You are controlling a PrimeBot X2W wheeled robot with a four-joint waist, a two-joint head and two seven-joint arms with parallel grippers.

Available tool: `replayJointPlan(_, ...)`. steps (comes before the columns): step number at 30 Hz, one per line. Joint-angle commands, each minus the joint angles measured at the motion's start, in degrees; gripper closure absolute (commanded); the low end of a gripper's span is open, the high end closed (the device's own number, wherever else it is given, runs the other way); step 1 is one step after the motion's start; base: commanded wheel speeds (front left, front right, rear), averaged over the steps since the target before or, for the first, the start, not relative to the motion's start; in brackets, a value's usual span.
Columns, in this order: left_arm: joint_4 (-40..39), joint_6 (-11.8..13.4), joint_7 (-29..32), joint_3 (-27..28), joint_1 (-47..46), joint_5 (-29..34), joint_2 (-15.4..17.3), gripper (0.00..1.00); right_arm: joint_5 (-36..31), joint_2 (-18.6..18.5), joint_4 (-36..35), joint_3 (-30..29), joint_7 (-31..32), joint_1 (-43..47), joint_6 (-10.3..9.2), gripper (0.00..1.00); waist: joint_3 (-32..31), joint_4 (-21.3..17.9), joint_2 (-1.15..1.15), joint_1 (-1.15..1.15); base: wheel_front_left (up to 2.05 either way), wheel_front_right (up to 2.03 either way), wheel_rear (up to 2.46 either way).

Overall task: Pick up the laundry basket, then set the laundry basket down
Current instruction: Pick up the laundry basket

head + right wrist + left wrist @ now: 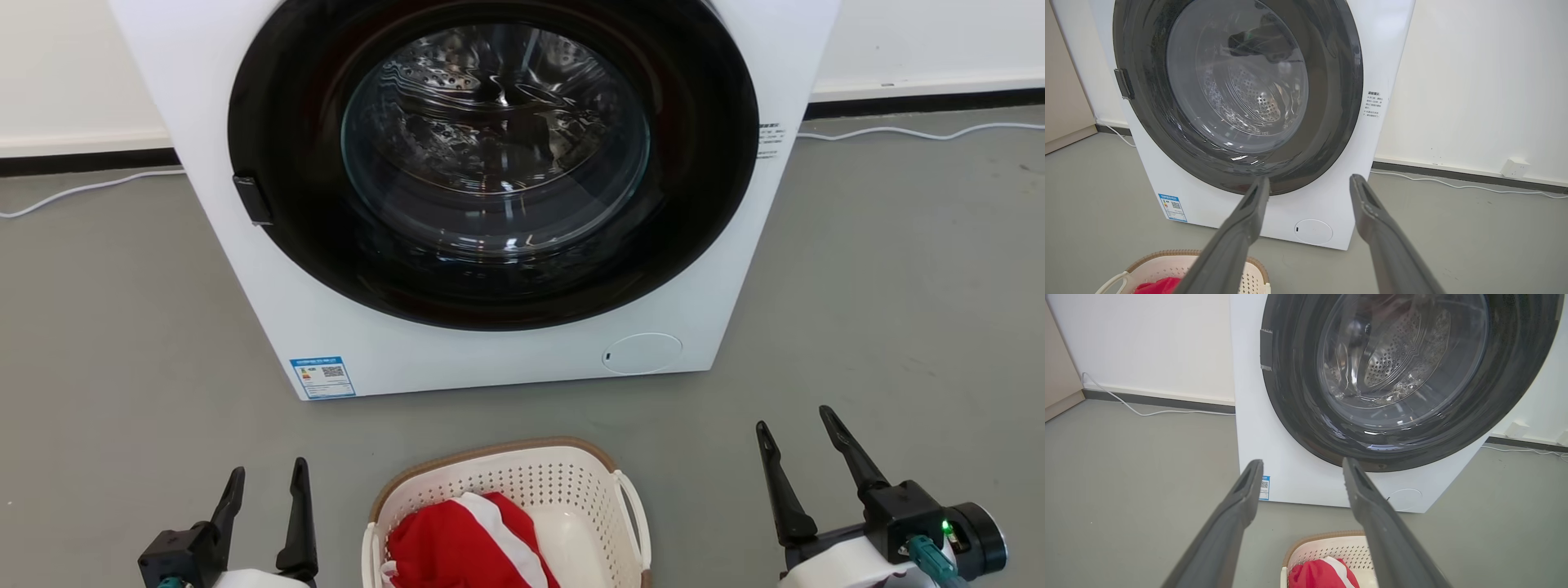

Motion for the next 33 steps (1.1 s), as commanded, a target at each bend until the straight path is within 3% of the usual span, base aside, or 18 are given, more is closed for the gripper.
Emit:
replayJointPlan(1, -1.4, 0.2, -0.5, 2.0, -0.7, 0.6, 0.7, 0.00, -0.1, -0.1, -1.8, 1.4, -0.8, -1.7, 0.40, 0.00, 0.3, -0.5, 0.00, 0.00, 0.00, 0.00, 0.00)
replayJointPlan(12, 2.6, -0.5, -0.5, 3.5, -3.2, 2.2, 0.7, 0.00, 0.6, 0.0, -5.9, 2.9, -0.8, -3.8, 0.40, 0.00, 4.6, -4.5, 0.00, 0.00, 0.00, 0.00, 0.00)
replayJointPlan(23, 22.9, 0.2, 2.1, 4.4, -13.4, 1.6, 3.0, 0.00, 2.7, 0.0, -9.5, 4.8, -0.8, -5.7, 0.40, 0.00, 11.7, -7.8, 0.00, 0.00, 0.00, 0.00, 0.00)
replayJointPlan(33, 35.4, 0.5, 7.8, 4.1, -21.4, 1.1, 6.4, 0.00, 4.2, 0.0, -10.8, 6.4, -0.8, -8.1, 0.40, 0.00, 18.4, -10.6, 0.00, 0.00, 0.00, 0.00, 0.00)
